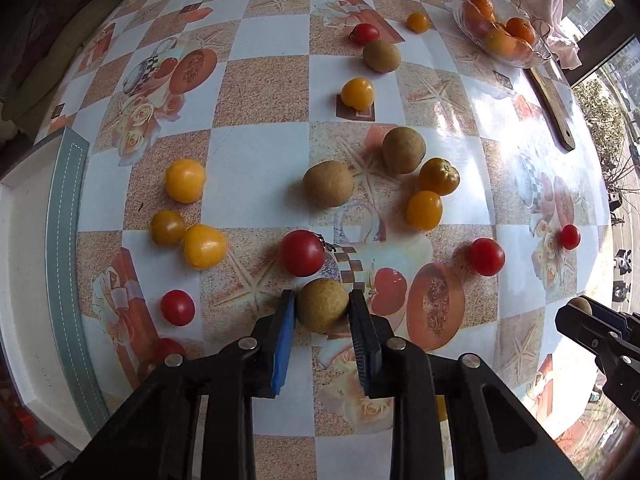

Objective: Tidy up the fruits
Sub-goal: 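Close the left gripper on a brown fruit while the right gripper grasps another, then carry both brown fruits over the white tray and open both grippers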

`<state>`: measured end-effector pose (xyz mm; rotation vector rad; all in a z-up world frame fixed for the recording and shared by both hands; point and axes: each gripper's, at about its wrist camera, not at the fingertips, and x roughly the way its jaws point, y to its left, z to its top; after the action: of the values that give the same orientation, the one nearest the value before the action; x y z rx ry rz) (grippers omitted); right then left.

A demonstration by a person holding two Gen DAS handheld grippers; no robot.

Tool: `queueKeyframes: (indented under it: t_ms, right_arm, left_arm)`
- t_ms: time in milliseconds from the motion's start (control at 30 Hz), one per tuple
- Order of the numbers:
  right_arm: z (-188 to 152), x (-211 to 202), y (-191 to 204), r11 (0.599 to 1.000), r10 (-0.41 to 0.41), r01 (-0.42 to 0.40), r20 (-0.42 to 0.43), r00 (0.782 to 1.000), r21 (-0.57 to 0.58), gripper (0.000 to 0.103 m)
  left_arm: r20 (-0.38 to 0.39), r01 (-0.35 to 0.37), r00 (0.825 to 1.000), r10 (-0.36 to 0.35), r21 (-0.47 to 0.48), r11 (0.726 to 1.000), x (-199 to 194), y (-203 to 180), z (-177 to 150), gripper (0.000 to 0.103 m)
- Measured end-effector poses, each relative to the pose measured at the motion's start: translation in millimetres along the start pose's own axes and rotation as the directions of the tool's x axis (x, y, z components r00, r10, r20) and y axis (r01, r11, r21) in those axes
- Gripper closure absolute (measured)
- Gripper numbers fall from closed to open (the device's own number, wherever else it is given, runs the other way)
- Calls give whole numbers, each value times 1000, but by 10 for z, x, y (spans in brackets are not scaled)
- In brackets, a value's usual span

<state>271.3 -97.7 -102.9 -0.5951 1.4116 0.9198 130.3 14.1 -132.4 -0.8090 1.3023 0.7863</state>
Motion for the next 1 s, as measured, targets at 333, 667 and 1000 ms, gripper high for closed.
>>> queueKeyframes:
  t_ms: [333,667,1000]
  right_arm:
    - [59,-166,329,997,40,-39,21,999,-70,71]
    - [249,-215,1238,967,95,-90,7,995,-237,71]
    - [312,73,2718,870,173,-193,-87,981,-453,71]
  left_arm:
    - [44,89,995,-87,-41,995,-218,336,-75,75]
    - [136,55,990,-32,-167,985,-659,1133,-268,75]
    - [131,-104,978,163,-370,923,-762,2446,-690,75]
